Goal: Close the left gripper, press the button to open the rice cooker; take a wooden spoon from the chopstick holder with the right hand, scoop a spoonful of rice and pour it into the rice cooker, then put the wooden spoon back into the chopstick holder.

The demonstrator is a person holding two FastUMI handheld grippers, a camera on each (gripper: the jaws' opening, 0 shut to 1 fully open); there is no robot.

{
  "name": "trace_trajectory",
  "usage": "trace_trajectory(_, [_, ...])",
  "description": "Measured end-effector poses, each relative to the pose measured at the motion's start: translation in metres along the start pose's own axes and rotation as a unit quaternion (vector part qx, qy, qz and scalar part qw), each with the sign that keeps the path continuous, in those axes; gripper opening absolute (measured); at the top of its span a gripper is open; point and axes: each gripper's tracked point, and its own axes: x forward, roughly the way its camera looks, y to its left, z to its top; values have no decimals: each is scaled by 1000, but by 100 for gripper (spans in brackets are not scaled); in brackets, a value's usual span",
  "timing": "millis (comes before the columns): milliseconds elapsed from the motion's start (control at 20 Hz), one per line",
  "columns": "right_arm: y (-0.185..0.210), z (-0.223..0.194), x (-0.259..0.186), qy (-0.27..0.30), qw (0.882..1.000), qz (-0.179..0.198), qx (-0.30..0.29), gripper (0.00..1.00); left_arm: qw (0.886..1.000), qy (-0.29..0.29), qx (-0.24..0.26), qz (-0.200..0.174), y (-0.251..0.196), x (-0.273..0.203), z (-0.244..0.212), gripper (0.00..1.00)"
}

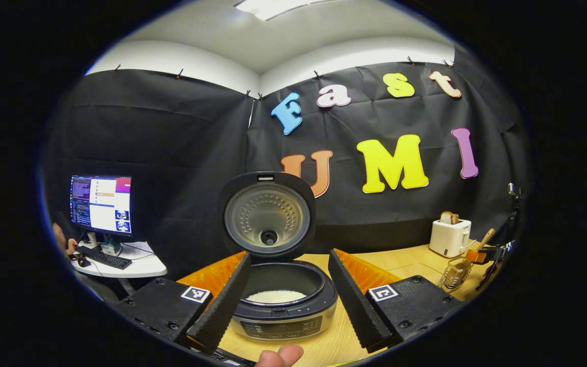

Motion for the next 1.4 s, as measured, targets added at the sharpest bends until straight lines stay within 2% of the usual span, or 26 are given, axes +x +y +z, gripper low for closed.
trace_trajectory(50, [0, 0, 4, 0, 1000, 3, 1, 86, 1000, -1, 0, 1, 0, 0, 1, 97])
trace_trajectory(150, [3, -1, 13, 5, 1000, 11, 5, 87, 1000, 0, 0, -1, -2, 1, 1, 96])
trace_trajectory(200, [1, -3, 17, 10, 1000, 8, 4, 72, 1000, 2, -1, 0, -3, 1, 0, 97])
trace_trajectory(300, [1, -2, 22, 9, 1000, 11, 9, 71, 1000, 9, -1, -6, -7, 1, -4, 96])
trace_trajectory(450, [3, 2, 27, 6, 1000, 13, 16, 47, 1000, 11, 7, -3, -6, 1, -5, 96])
trace_trajectory(550, [9, 2, 29, 10, 1000, 21, 16, 36, 1000, 8, 8, -2, -5, 1, -3, 96])
trace_trajectory(600, [9, 3, 29, 11, 1000, 19, 8, 25, 1000, 9, 7, 0, -5, 1, -2, 96])
trace_trajectory(700, [17, 10, 27, 2, 999, 37, 8, 22, 1000, 14, 4, -2, -7, 1, -4, 96])
trace_trajectory(800, [23, 9, 23, 7, 999, 43, 1, 6, 1000, 15, 3, -6, -10, 2, -4, 96])
trace_trajectory(950, [25, 15, 23, 1, 999, 36, -12, 6, 1000, 18, 4, -11, -10, 2, -8, 96])
trace_trajectory(1000, [28, 20, 20, -5, 999, 41, -11, 0, 1000, 23, 2, -14, -11, 2, -10, 97])
trace_trajectory(1150, [34, 38, 13, -18, 999, 46, -7, 0, 999, 24, -8, -20, -12, 4, -13, 97])
trace_trajectory(1400, [43, 78, -2, -59, 997, 31, -40, 1, 999, 17, -17, -26, -8, 5, -19, 96])
